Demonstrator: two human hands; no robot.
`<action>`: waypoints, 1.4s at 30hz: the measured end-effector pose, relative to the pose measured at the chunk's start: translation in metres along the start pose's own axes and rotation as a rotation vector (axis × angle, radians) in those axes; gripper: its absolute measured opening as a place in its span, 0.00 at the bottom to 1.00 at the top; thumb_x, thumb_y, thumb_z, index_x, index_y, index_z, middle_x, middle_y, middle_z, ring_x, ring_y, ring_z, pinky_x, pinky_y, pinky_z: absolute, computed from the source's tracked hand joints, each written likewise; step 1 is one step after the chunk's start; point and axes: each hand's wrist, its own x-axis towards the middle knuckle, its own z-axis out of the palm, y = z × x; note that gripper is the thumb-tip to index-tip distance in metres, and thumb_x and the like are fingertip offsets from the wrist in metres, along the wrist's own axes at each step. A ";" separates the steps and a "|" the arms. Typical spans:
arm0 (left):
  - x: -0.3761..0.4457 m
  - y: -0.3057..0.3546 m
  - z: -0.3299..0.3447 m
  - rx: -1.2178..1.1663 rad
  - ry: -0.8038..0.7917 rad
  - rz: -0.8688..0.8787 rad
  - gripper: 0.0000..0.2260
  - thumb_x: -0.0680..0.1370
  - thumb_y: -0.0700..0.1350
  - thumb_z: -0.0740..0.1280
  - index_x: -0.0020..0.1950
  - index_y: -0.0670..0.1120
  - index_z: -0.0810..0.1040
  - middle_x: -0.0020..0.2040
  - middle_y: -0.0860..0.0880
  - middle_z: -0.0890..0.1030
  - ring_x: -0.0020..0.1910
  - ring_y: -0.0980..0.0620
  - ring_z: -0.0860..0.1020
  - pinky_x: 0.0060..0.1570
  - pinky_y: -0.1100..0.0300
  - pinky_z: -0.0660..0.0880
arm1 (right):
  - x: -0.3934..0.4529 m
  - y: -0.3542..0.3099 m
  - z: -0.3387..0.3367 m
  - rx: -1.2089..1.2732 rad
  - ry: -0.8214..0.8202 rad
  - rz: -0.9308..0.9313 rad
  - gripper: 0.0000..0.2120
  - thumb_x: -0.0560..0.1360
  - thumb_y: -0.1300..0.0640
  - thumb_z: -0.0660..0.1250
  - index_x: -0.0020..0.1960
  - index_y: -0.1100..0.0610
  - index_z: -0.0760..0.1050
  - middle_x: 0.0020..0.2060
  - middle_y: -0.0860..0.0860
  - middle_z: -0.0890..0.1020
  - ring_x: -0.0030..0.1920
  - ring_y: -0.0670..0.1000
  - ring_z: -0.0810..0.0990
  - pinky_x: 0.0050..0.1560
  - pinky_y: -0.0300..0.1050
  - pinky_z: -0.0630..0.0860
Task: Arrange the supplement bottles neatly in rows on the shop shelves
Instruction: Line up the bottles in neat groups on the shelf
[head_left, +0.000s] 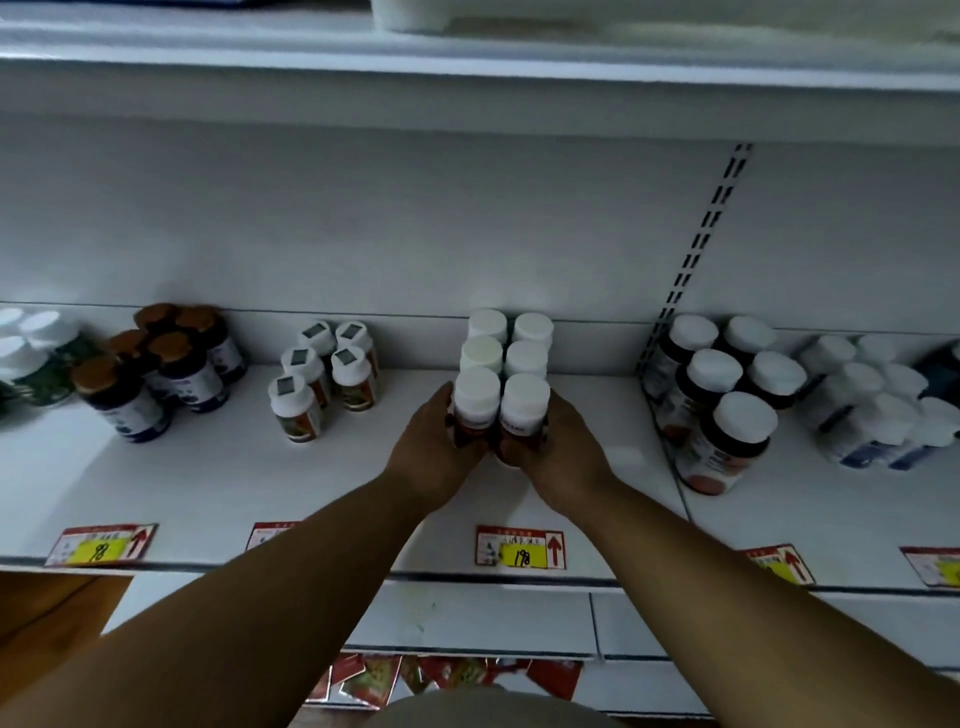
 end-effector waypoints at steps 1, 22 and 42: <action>0.001 0.001 0.001 -0.009 -0.012 0.019 0.24 0.72 0.50 0.75 0.63 0.64 0.69 0.61 0.58 0.78 0.58 0.58 0.76 0.59 0.59 0.72 | 0.003 0.001 0.000 0.004 -0.001 -0.013 0.26 0.67 0.58 0.75 0.63 0.47 0.74 0.58 0.45 0.81 0.59 0.45 0.79 0.60 0.49 0.77; 0.052 0.030 0.018 -0.923 0.029 -0.460 0.23 0.74 0.66 0.66 0.60 0.52 0.80 0.51 0.49 0.86 0.48 0.50 0.84 0.53 0.52 0.79 | 0.054 -0.013 -0.012 0.794 -0.009 0.476 0.26 0.80 0.35 0.47 0.62 0.48 0.75 0.58 0.51 0.83 0.56 0.50 0.82 0.55 0.48 0.77; 0.056 0.032 0.022 -0.843 -0.008 -0.469 0.25 0.74 0.67 0.65 0.61 0.52 0.79 0.51 0.49 0.86 0.51 0.48 0.84 0.58 0.48 0.78 | 0.057 -0.003 -0.014 0.856 0.008 0.529 0.27 0.80 0.35 0.47 0.63 0.49 0.75 0.55 0.51 0.84 0.55 0.52 0.83 0.52 0.50 0.78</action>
